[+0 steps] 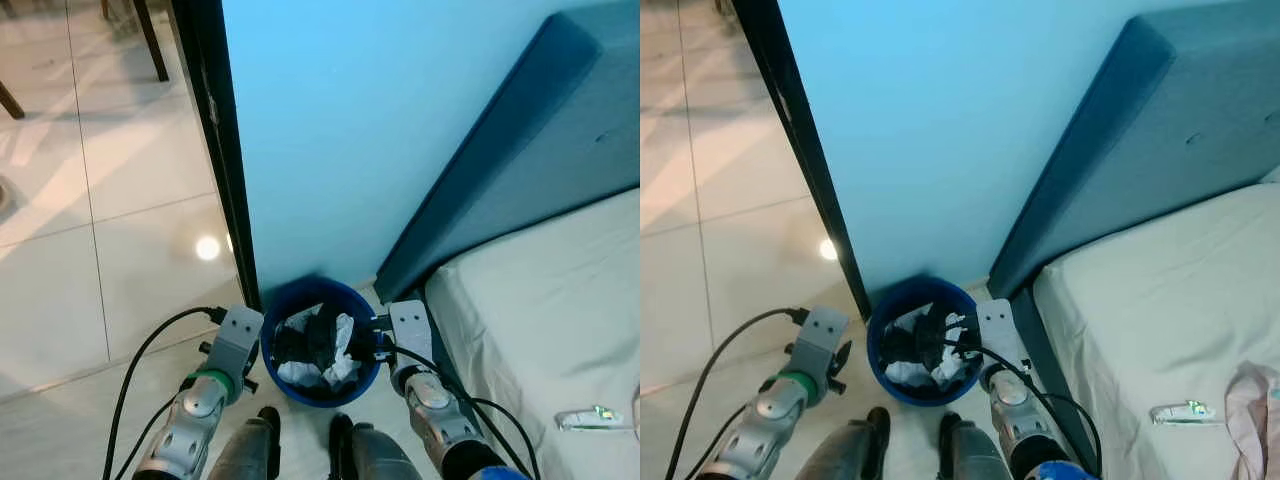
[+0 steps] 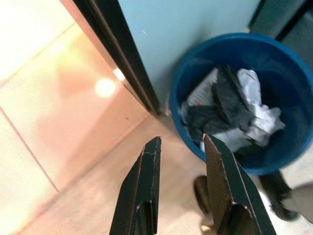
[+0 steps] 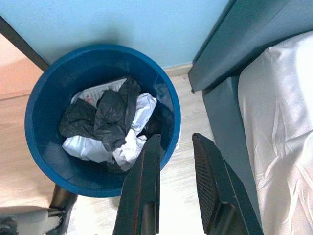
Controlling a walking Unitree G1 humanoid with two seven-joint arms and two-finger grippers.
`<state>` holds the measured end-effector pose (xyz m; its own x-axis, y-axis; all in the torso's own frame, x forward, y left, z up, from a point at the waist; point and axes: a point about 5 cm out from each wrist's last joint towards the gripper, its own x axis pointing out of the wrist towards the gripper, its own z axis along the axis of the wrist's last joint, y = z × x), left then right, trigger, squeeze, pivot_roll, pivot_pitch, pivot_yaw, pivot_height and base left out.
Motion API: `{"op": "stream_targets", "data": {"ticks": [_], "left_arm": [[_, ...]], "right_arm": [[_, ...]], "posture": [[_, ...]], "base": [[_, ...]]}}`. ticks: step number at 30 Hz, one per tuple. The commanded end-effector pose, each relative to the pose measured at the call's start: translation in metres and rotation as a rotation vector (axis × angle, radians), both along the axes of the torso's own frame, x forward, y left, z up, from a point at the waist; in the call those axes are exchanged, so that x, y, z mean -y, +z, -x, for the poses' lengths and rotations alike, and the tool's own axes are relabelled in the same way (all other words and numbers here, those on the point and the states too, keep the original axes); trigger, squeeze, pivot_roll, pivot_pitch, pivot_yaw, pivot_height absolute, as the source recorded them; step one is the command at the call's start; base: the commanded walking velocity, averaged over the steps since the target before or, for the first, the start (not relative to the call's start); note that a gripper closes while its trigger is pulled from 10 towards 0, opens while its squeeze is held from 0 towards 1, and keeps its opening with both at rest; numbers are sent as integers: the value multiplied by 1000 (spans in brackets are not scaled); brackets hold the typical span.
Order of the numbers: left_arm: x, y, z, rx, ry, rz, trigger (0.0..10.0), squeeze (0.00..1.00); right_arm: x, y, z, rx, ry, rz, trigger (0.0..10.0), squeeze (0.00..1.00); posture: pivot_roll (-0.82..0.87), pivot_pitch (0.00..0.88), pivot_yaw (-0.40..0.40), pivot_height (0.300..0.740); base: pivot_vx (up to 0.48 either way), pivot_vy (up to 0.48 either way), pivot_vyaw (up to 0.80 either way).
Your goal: Clean up the room
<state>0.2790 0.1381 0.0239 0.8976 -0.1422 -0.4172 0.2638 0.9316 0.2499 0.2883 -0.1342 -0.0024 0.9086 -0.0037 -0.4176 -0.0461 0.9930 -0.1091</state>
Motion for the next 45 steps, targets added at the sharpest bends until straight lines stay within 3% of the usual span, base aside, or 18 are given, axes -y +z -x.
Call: {"op": "stream_targets", "data": {"ticks": [1, 15, 45], "left_arm": [[2, -8, 6, -23, -3, -17, 10000, 0], [8, -11, 2, -24, 8, -45, 10000, 0], [12, -12, -1, -34, -60, -17, 10000, 0]], "right_arm": [[3, -8, 8, -27, -10, 5, 10000, 0], [2, -11, 16, -34, -17, -11, 10000, 0], [5, -14, 17, -87, -37, -19, 10000, 0]], "posture": [[-7, 157, -6, 740], [-12, 146, -14, 740], [-21, 114, -10, 740]], "base": [[0, 0, 0], [0, 0, 0], [0, 0, -800]]}}
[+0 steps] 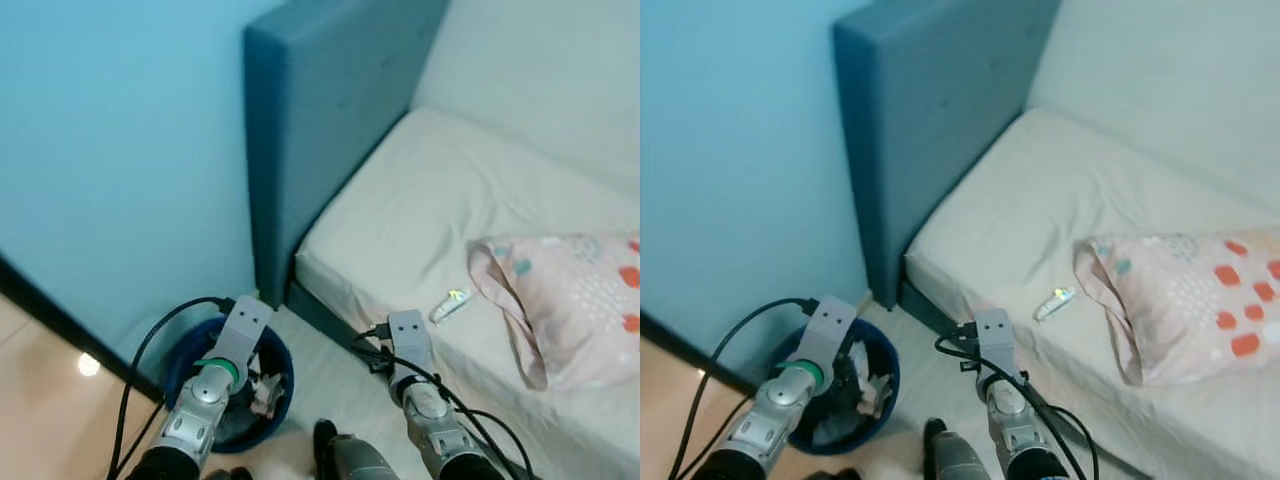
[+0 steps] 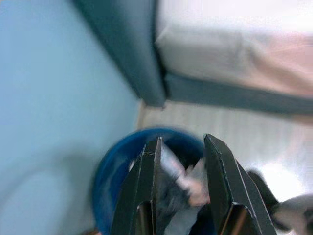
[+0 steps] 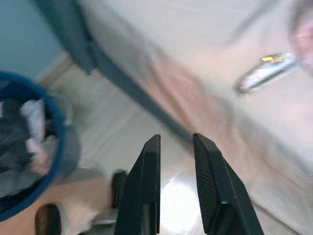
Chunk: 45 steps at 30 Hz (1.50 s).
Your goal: Clean up the room
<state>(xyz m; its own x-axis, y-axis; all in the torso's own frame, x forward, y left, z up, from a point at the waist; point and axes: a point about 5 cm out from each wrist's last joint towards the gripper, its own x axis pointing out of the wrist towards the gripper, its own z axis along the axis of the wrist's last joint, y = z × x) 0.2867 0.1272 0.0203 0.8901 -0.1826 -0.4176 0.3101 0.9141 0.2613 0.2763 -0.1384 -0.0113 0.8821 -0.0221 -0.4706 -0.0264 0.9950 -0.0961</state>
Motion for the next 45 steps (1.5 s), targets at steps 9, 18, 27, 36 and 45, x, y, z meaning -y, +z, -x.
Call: {"op": "stream_targets", "data": {"ticks": [9, 18, 27, 36, 45], "left_arm": [[0, -9, 6, -34, -16, 2, 10000, 0], [-4, -11, 6, -37, 21, 17, 10000, 0], [-2, -11, 7, -33, 16, 26, 10000, 0], [-3, -13, 11, -37, 17, 24, 10000, 0], [-10, -16, 13, -49, 58, 42, 10000, 0]], "right_arm": [[1, -6, 6, -41, -11, -9, 10000, 0], [6, -5, 6, -45, -22, -5, 10000, 0], [8, -5, 6, -46, -19, 2, 10000, 0], [4, -5, 7, -50, -11, -1, 10000, 0], [-1, -4, 7, -36, 28, 0, 10000, 0]], "posture": [[-23, 124, -6, 740], [-38, 136, -8, 740], [-34, 143, -10, 740], [-29, 149, -10, 740], [-28, 146, -5, 740]], "base": [[0, 0, -800], [0, 0, -800], [0, 0, -800], [0, 0, -800], [0, 0, -622]]}}
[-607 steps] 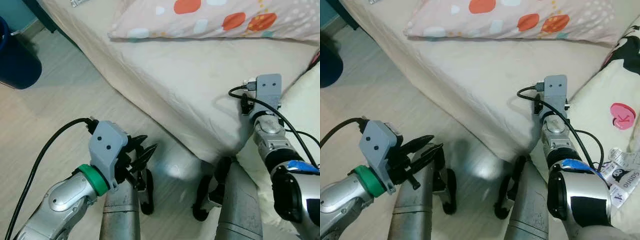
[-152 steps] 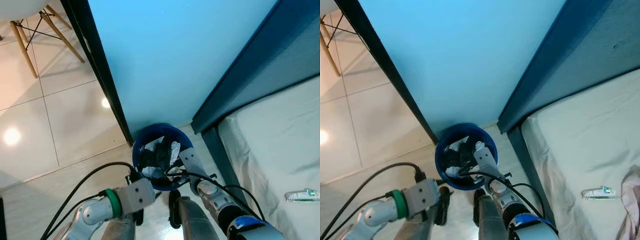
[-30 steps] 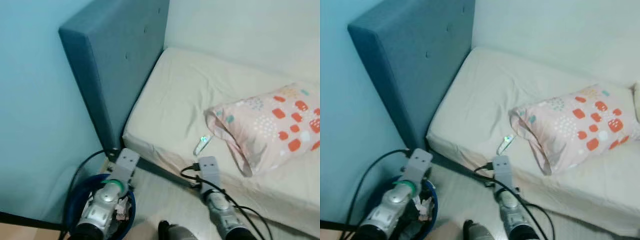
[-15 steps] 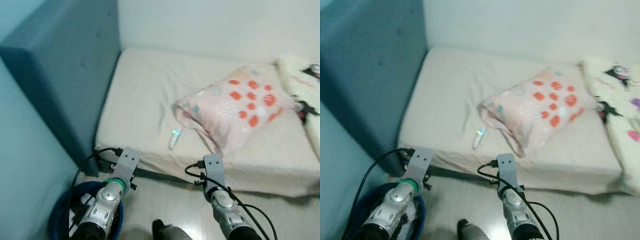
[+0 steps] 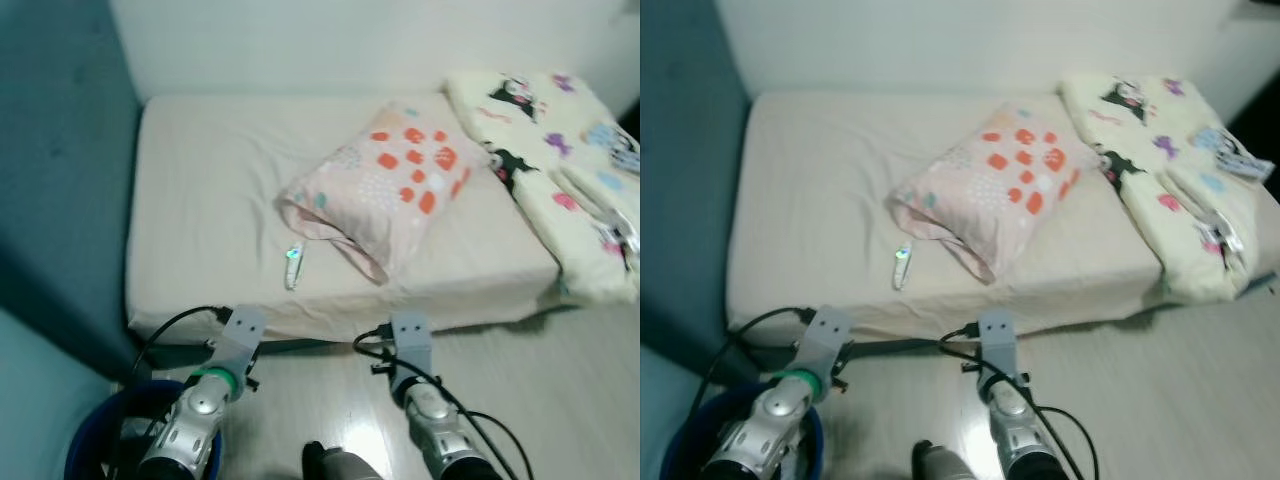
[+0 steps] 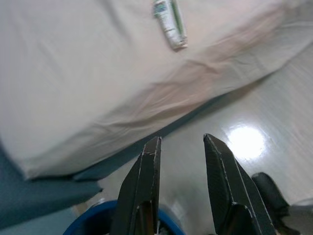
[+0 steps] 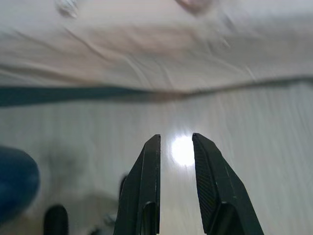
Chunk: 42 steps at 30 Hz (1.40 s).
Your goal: Clean up the room
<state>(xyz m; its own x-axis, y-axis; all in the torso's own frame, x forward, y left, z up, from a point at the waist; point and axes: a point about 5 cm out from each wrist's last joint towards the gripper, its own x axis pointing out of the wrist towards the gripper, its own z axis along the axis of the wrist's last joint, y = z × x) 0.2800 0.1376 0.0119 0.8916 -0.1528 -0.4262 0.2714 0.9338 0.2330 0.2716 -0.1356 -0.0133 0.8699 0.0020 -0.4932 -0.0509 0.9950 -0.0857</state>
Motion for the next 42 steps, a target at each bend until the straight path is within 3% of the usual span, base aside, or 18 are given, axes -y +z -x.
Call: {"op": "stream_targets", "data": {"ticks": [1, 6, 23, 42], "left_arm": [[1, -8, 7, -34, 12, 16, 10000, 0], [-7, -12, 9, -49, 49, 21, 10000, 0], [-1, -9, 4, -26, 55, 51, 10000, 0], [1, -2, -2, 5, 47, 74, 10000, 0]], "right_arm": [[2, -3, 2, -10, 5, 10, 10000, 0], [1, -3, 4, -3, 5, 4, 10000, 0], [-3, 3, -5, 22, 47, 17, 10000, 0], [-2, 3, -7, 26, 35, 12, 10000, 0]], "posture": [[-28, 146, -5, 740], [-22, 129, -6, 740], [-8, 80, -16, 740], [-7, 81, -11, 740]], "base": [[0, 0, 0], [0, 0, 0], [0, 0, 0], [0, -262, 0]]}}
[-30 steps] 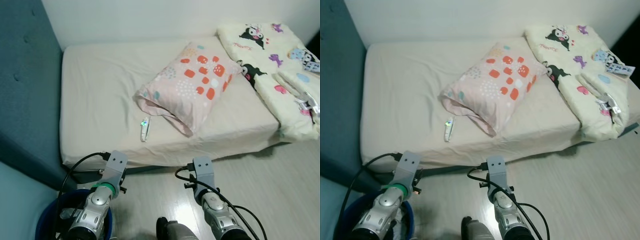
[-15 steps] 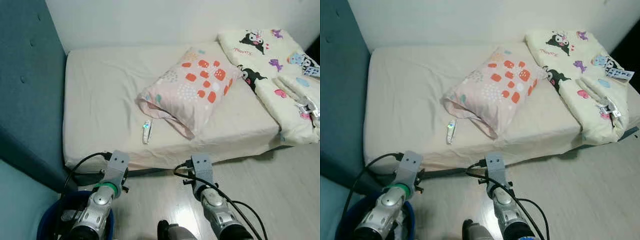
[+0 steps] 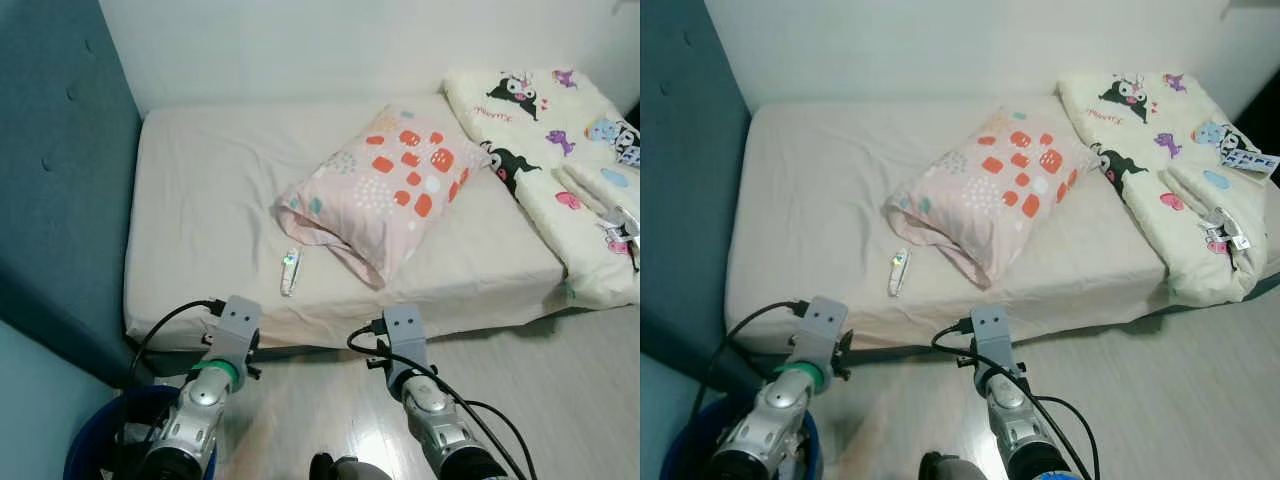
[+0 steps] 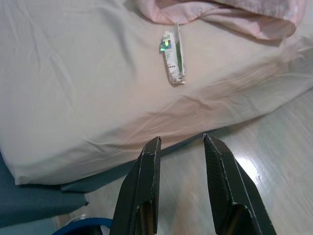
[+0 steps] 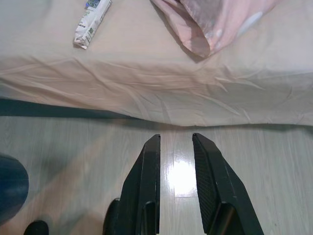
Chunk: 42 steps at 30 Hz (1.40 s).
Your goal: Clean up the room
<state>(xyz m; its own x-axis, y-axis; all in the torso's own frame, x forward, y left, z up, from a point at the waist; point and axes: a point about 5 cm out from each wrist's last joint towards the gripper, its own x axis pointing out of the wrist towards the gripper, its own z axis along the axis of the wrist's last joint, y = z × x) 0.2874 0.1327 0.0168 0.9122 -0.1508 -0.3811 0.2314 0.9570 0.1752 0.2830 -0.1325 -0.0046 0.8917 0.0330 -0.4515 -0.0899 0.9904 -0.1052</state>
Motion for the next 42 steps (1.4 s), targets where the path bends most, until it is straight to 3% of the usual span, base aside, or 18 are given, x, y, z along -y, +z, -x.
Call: {"op": "stream_targets", "data": {"ticks": [1, 10, 15, 27, 42], "left_arm": [[-4, -7, 5, -32, 13, 6, 10000, 0], [-5, -7, 5, -33, 12, 1, 10000, 0], [-7, -8, 5, -50, 1, -42, 10000, 0], [-6, -7, 4, -38, 5, -28, 10000, 0], [-11, -1, -6, -16, 98, 39, 10000, 0]], "right_arm": [[1, -5, 4, -22, -11, -5, 10000, 0], [-1, -7, 6, -27, -12, -11, 10000, 0], [-1, -7, 7, -30, -16, -11, 10000, 0], [0, -8, 7, -32, -19, -11, 10000, 0], [0, -4, 2, -17, -15, -11, 10000, 0]], "posture": [[-7, 81, -11, 740], [-3, 89, -5, 740], [-3, 92, -3, 740], [-3, 89, -4, 740], [-6, 87, -5, 740]], "base": [[0, -262, 0], [0, -262, 0], [0, 0, 0], [0, 0, 0], [0, 0, 0]]}}
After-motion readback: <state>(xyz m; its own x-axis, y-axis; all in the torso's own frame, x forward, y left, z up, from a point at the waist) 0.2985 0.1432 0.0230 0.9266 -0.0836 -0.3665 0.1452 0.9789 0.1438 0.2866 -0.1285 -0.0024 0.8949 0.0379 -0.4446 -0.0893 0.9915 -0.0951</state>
